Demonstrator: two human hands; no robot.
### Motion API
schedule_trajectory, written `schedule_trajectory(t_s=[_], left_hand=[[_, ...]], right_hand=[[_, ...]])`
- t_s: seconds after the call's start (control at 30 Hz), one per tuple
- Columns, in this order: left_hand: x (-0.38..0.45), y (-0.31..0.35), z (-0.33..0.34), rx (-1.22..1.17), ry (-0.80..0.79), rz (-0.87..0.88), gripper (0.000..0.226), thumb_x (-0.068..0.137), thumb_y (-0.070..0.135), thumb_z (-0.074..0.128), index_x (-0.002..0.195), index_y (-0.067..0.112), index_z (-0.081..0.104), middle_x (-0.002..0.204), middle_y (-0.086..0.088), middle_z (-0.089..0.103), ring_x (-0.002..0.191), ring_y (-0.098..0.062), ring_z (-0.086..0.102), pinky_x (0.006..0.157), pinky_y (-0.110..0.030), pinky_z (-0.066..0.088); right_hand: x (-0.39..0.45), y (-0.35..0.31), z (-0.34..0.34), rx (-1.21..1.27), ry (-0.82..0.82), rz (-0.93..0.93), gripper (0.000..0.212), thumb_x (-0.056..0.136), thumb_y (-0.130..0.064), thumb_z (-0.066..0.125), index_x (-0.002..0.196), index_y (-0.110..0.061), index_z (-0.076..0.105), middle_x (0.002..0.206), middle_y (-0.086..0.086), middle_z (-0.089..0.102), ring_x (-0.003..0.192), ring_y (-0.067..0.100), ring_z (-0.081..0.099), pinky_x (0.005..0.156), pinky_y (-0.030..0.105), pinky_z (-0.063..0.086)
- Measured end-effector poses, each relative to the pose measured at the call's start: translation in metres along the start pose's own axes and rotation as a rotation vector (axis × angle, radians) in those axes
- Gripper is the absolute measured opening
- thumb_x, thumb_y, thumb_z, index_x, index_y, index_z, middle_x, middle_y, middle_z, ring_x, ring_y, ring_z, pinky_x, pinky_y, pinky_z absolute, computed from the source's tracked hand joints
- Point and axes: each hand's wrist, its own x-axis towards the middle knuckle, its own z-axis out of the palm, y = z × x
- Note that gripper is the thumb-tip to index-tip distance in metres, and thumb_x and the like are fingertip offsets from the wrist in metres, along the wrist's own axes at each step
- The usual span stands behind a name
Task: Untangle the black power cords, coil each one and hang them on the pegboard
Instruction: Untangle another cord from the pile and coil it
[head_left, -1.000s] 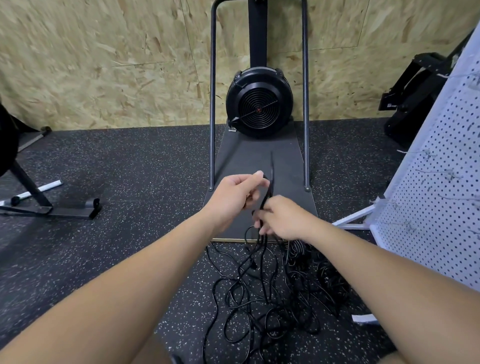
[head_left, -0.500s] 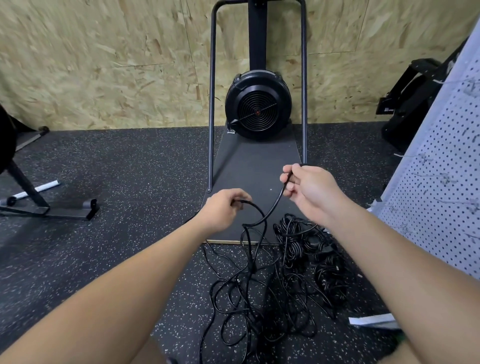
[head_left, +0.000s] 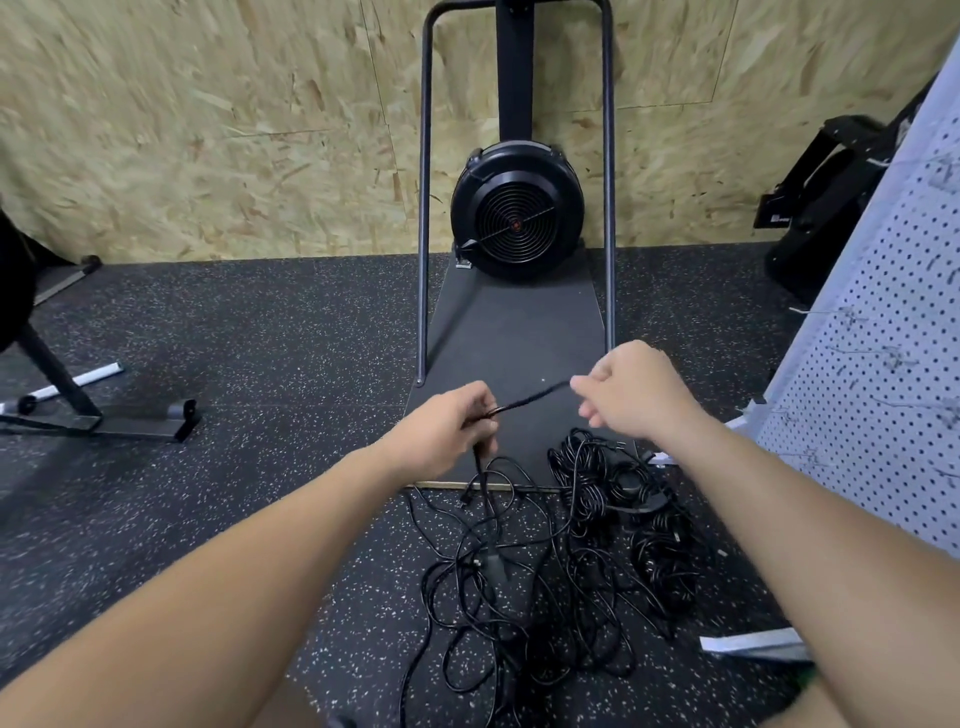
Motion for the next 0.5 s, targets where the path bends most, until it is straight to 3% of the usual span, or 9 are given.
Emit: schedule_trajectory(t_s=[0.03, 0.07, 0.17, 0.27, 0.33, 0.43, 0.5], left_hand=[[0.0, 0.004, -0.001, -0.006, 0.011, 0.012, 0.011, 0.112, 0.015, 0.06, 0.103, 0.019, 0.055, 0.087, 0.002, 0.08, 0.081, -0.02, 0.076, 0.09, -0.044, 0.059], [-0.001, 0.009, -0.003, -0.022, 0.022, 0.034, 0.011, 0.112, 0.016, 0.062, 0.101, 0.017, 0.058, 0.084, 0.001, 0.078, 0.075, -0.021, 0.074, 0.082, -0.042, 0.06], [0.001, 0.028, -0.007, -0.138, 0.056, 0.085, 0.009, 0.108, 0.018, 0.069, 0.1, 0.016, 0.07, 0.079, -0.004, 0.075, 0.062, -0.021, 0.057, 0.062, -0.037, 0.05], [0.002, 0.041, -0.011, -0.283, 0.112, 0.075, 0.009, 0.106, 0.015, 0.072, 0.1, 0.011, 0.077, 0.079, -0.007, 0.074, 0.062, -0.02, 0.049, 0.057, -0.032, 0.041], [0.001, 0.044, -0.014, -0.341, 0.16, 0.08, 0.009, 0.105, 0.011, 0.072, 0.1, 0.007, 0.079, 0.081, -0.013, 0.073, 0.066, -0.019, 0.052, 0.06, -0.03, 0.046], [-0.001, 0.041, -0.019, -0.46, 0.135, 0.058, 0.003, 0.102, 0.002, 0.071, 0.104, 0.001, 0.073, 0.085, -0.011, 0.069, 0.077, -0.021, 0.06, 0.077, -0.033, 0.055], [-0.004, 0.037, -0.02, -0.545, 0.081, -0.01, 0.016, 0.092, -0.002, 0.07, 0.107, 0.003, 0.066, 0.09, -0.008, 0.07, 0.085, -0.023, 0.063, 0.088, -0.038, 0.057]], right_hand=[[-0.002, -0.002, 0.003, -0.104, 0.062, -0.064, 0.016, 0.101, -0.028, 0.07, 0.092, -0.02, 0.08, 0.085, -0.003, 0.082, 0.08, 0.02, 0.08, 0.082, 0.043, 0.067], [-0.008, -0.007, 0.004, -0.052, 0.109, -0.141, 0.009, 0.098, -0.033, 0.074, 0.097, -0.027, 0.08, 0.089, -0.01, 0.08, 0.081, 0.015, 0.077, 0.084, 0.038, 0.064], [-0.018, -0.02, 0.013, -0.019, 0.022, -0.425, 0.027, 0.097, -0.035, 0.078, 0.123, -0.039, 0.075, 0.1, -0.015, 0.072, 0.086, 0.006, 0.067, 0.086, 0.033, 0.055], [-0.024, -0.028, 0.022, -0.108, -0.058, -0.489, 0.013, 0.099, -0.037, 0.074, 0.112, -0.04, 0.074, 0.087, -0.01, 0.072, 0.08, 0.011, 0.064, 0.079, 0.039, 0.057], [-0.024, -0.03, 0.022, -0.037, -0.078, -0.465, 0.006, 0.101, -0.033, 0.073, 0.106, -0.037, 0.074, 0.08, -0.01, 0.075, 0.074, 0.006, 0.064, 0.073, 0.037, 0.055], [-0.025, -0.035, 0.01, 0.035, -0.035, -0.46, 0.006, 0.105, -0.031, 0.07, 0.102, -0.032, 0.075, 0.078, -0.015, 0.078, 0.059, 0.002, 0.061, 0.06, 0.03, 0.045], [-0.024, -0.035, 0.002, 0.069, 0.002, -0.453, 0.011, 0.106, -0.029, 0.068, 0.097, -0.028, 0.074, 0.078, -0.013, 0.078, 0.057, 0.004, 0.061, 0.062, 0.034, 0.049]])
